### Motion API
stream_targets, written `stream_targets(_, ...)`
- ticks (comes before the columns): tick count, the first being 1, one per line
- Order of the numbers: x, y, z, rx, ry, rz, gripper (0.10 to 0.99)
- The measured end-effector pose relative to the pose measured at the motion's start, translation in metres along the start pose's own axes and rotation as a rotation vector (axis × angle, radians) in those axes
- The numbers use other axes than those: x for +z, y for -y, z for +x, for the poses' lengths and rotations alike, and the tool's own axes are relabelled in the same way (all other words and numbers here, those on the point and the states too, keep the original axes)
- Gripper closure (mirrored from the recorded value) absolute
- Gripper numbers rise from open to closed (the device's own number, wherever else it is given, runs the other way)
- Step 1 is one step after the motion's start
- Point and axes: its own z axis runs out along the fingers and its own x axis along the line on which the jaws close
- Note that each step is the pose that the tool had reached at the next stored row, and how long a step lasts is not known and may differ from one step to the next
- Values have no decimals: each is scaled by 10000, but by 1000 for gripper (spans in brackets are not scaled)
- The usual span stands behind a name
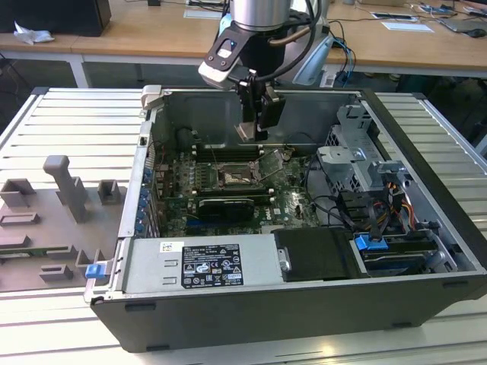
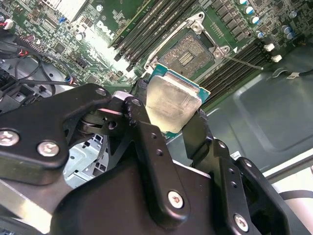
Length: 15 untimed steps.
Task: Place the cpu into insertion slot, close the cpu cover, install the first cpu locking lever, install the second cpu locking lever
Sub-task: 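Place the cpu into insertion slot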
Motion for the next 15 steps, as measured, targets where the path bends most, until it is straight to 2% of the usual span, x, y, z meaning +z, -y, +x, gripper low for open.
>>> stream_targets(15,54,3,0,0,-1,0,553)
